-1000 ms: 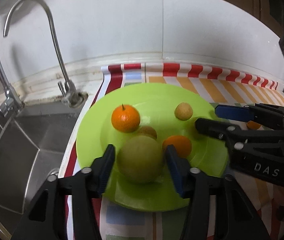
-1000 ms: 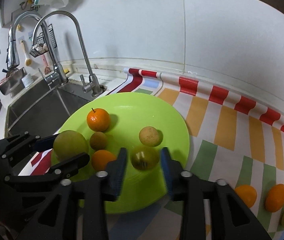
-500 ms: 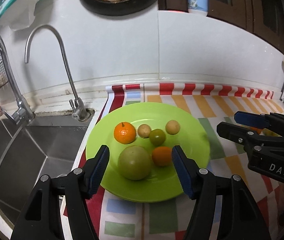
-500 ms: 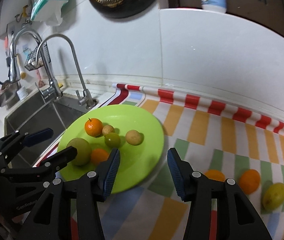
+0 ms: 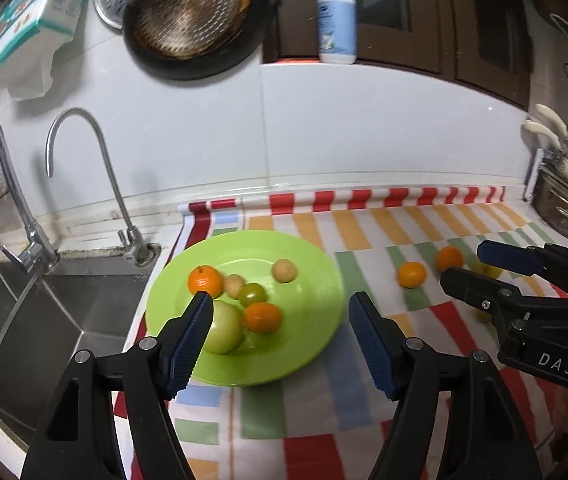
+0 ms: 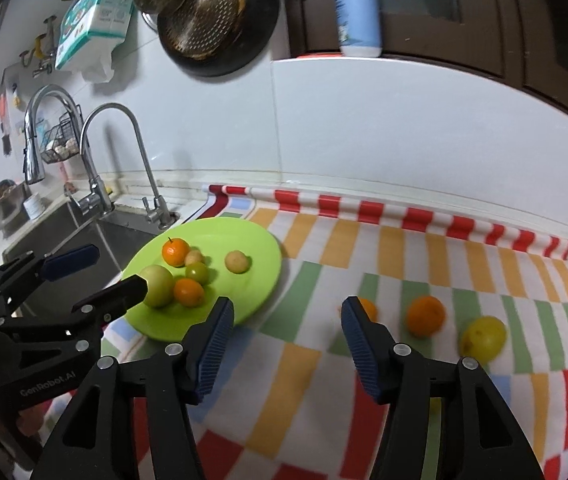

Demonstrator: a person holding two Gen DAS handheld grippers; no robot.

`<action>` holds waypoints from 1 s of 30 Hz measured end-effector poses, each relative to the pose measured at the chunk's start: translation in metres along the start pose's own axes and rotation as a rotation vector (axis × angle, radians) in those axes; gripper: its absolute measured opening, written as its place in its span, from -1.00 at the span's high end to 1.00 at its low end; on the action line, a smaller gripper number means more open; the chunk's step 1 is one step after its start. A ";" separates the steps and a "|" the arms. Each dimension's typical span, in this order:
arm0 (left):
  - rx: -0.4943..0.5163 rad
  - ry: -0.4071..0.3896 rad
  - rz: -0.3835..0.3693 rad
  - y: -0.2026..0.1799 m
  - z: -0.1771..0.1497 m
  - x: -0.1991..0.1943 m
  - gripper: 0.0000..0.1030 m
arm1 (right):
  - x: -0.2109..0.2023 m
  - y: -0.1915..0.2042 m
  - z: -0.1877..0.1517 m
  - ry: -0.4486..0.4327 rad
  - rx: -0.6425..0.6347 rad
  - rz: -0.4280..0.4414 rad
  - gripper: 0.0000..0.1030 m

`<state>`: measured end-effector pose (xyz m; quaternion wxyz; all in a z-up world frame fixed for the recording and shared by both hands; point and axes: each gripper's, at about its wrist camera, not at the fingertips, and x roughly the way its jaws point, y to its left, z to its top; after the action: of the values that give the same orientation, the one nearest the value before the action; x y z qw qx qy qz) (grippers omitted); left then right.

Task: Organize fruits
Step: 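Withdraw both tools from the plate toward the remaining fruits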

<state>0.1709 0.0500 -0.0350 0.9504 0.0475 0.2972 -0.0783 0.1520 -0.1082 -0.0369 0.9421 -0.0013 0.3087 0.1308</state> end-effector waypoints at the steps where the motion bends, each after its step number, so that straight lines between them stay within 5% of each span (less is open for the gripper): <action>1: 0.004 -0.004 -0.008 -0.003 0.000 -0.003 -0.36 | -0.005 -0.002 -0.002 -0.002 0.004 -0.007 -0.11; 17: 0.083 -0.060 -0.102 -0.040 0.009 -0.028 -0.42 | -0.059 -0.032 -0.024 -0.058 0.087 -0.142 -0.11; 30: 0.154 -0.064 -0.154 -0.055 0.018 -0.007 -0.42 | -0.058 -0.051 -0.035 -0.061 0.163 -0.232 -0.11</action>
<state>0.1651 -0.0061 -0.0190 0.9440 0.0950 0.2628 -0.1753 0.0990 -0.1745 -0.0357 0.9568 0.0437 0.2874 -0.0043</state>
